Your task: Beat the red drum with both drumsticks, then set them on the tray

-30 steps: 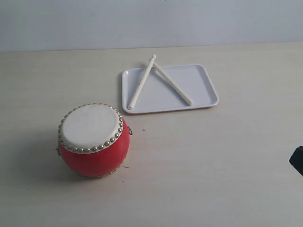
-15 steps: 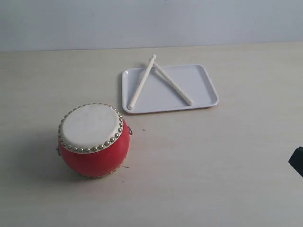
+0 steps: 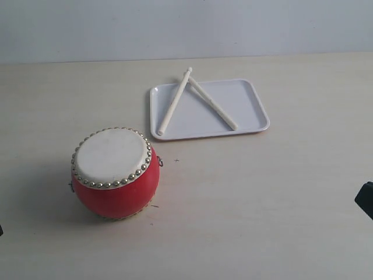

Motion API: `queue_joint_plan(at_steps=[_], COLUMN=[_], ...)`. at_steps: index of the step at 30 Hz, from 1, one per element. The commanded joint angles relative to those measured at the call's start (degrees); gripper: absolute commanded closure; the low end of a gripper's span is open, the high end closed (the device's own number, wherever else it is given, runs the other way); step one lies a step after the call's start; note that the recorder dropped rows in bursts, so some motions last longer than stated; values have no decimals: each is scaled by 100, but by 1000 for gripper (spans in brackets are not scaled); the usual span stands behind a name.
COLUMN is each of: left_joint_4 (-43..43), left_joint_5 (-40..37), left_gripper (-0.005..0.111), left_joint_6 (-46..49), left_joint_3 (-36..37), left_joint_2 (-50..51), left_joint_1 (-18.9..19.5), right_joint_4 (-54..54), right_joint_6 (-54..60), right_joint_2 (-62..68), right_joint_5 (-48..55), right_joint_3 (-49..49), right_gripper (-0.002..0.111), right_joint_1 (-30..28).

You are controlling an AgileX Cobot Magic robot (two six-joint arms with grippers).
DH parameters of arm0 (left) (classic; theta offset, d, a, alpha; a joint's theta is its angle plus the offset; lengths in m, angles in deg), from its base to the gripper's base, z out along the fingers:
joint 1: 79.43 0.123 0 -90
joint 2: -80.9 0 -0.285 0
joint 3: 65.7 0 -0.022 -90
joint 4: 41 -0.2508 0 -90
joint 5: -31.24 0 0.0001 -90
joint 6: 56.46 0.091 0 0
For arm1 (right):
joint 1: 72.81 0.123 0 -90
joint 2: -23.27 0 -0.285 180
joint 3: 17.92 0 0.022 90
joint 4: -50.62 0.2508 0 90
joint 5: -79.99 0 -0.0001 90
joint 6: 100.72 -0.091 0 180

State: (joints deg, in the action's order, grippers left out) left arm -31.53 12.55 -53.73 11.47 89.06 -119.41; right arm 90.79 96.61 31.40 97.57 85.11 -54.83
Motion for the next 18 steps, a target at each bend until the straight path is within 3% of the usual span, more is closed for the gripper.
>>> queue_joint_plan(at_steps=[1, 7, 10, 18], left_joint_4=[6, 6, 6, -183], left_joint_5=[-81, -207, -207, -178], left_gripper=[107, 107, 107, 107], left_joint_6=[-38, 27, 27, 27], left_joint_3=[5, 5, 5, 5], left_joint_2=[-38, -38, -38, -38], left_joint_1=[5, 227, 668, 2351], right_joint_4=[5, 5, 5, 5], right_joint_6=[21, 21, 21, 50], right_joint_2=[-34, -34, -34, -34], right_joint_5=[15, 15, 15, 15], right_joint_3=[-25, -25, -25, -25], right_gripper=[108, 108, 108, 108], right_joint_1=[2, 2, 2, 2])
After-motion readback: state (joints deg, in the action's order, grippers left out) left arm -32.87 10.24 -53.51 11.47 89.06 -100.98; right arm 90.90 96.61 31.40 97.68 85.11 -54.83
